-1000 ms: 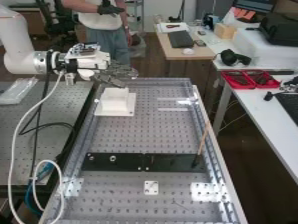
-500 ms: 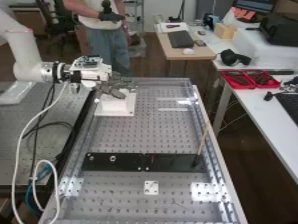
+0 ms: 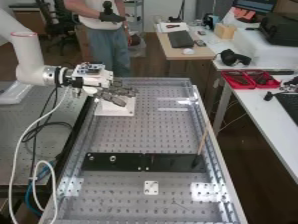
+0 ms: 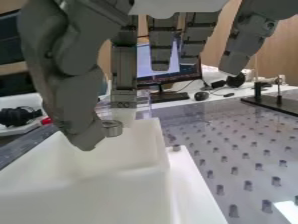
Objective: Grab the bearing and place it in the white container
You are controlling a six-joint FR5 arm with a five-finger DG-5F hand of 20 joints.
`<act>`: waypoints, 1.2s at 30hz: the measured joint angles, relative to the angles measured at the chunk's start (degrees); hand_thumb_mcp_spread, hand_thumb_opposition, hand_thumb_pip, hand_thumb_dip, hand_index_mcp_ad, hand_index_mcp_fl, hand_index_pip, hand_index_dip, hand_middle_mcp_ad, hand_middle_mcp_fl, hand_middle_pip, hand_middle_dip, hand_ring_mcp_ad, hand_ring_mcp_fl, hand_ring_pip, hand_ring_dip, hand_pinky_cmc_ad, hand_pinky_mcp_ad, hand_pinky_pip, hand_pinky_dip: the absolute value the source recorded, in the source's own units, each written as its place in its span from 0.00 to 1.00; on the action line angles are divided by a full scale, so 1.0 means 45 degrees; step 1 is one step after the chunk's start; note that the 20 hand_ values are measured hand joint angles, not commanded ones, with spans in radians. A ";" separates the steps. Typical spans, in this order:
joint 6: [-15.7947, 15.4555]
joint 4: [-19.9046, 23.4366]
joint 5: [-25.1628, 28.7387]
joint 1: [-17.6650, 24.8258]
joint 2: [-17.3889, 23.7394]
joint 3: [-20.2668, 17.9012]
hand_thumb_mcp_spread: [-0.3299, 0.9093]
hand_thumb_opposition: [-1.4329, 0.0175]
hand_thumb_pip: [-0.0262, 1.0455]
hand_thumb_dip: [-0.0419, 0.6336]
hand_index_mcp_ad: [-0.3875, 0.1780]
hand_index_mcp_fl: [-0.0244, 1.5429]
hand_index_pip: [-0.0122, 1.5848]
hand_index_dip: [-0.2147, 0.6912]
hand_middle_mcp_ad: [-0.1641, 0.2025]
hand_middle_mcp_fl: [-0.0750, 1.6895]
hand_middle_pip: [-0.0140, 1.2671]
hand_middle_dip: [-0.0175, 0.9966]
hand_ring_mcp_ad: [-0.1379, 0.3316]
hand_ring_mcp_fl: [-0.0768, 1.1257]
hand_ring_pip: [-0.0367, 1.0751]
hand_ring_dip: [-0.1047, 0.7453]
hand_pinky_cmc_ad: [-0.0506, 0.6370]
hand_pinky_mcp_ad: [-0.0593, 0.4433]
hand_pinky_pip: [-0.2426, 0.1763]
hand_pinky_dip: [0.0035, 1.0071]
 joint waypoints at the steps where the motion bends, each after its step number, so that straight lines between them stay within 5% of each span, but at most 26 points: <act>1: 0.0048 -0.0139 -0.0047 -0.0026 -0.0014 0.0044 0.63 0.42 0.56 0.50 0.50 0.16 0.89 0.47 0.61 0.08 0.11 0.22 0.51 0.07 0.13 0.24 0.60 0.67 0.52 0.18; 6: 0.0191 -0.0520 -0.0110 -0.0110 -0.0026 0.0153 0.62 0.42 0.63 0.50 0.50 0.05 0.88 0.47 0.61 0.08 0.11 0.22 0.51 0.07 0.13 0.24 0.60 0.67 0.51 0.19; 17: 0.0347 -0.0577 -0.0057 -0.0295 0.0267 0.0146 0.58 0.42 0.68 0.51 0.50 0.02 0.86 0.46 0.61 0.05 0.11 0.22 0.51 0.07 0.12 0.24 0.60 0.67 0.43 0.27; 26: -0.0559 -0.1566 -0.0793 -0.1495 0.2140 0.1029 0.56 0.43 0.65 0.50 0.50 0.02 0.80 0.42 0.61 0.05 0.11 0.22 0.51 0.07 0.12 0.24 0.60 0.67 0.40 0.29; 30: -0.0927 -0.2362 -0.1537 -0.2516 0.2556 0.2048 0.54 0.43 0.60 0.51 0.50 0.02 0.61 0.43 0.61 0.06 0.11 0.22 0.51 0.07 0.12 0.24 0.59 0.67 0.40 0.29; 36: -0.0606 -0.3838 -0.2412 -0.3822 0.2368 0.3838 0.51 0.45 0.51 0.43 0.50 0.09 0.29 0.42 0.61 0.06 0.11 0.22 0.51 0.07 0.12 0.24 0.60 0.67 0.40 0.32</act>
